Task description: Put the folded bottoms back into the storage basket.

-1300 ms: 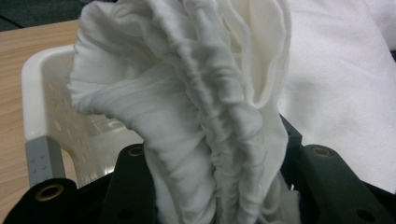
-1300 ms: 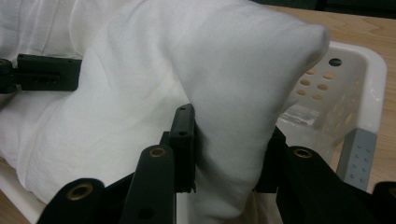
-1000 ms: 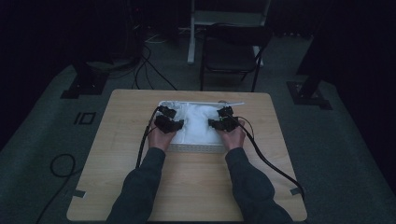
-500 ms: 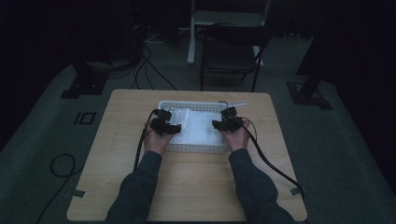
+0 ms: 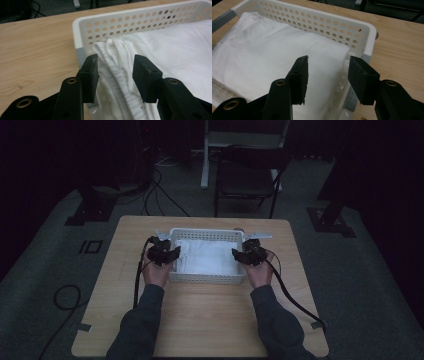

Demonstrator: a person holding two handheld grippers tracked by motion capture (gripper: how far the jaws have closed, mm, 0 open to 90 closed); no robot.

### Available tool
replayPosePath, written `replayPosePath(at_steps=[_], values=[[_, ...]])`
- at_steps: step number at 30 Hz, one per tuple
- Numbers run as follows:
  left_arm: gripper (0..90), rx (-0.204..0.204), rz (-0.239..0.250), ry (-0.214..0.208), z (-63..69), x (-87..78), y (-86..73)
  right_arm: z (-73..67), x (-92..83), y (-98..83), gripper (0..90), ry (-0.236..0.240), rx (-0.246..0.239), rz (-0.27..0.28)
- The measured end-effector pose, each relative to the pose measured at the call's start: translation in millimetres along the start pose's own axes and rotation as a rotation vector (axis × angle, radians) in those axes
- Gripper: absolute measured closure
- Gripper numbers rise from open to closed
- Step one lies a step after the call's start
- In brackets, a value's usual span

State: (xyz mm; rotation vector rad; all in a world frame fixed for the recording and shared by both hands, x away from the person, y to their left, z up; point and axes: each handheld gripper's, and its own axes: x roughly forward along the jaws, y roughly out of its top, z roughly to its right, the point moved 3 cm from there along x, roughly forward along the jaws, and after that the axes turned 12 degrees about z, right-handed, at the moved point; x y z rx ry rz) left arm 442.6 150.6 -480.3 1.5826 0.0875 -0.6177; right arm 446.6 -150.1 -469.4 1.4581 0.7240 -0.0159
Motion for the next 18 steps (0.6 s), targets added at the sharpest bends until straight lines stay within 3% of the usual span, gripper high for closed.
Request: replayPosePath(at_steps=[6,18], values=[[53.1,-0.035,0.048,0.003,-12.9,-16.7,-10.4,9.0,-11.5,-10.9,51.9,-0.026,-0.004,0.011],[49.6,-0.071,0.023,0.015,-30.5,-24.2,-30.7,30.8,-21.0,-26.9,53.5,-0.065,0.034,0.018]])
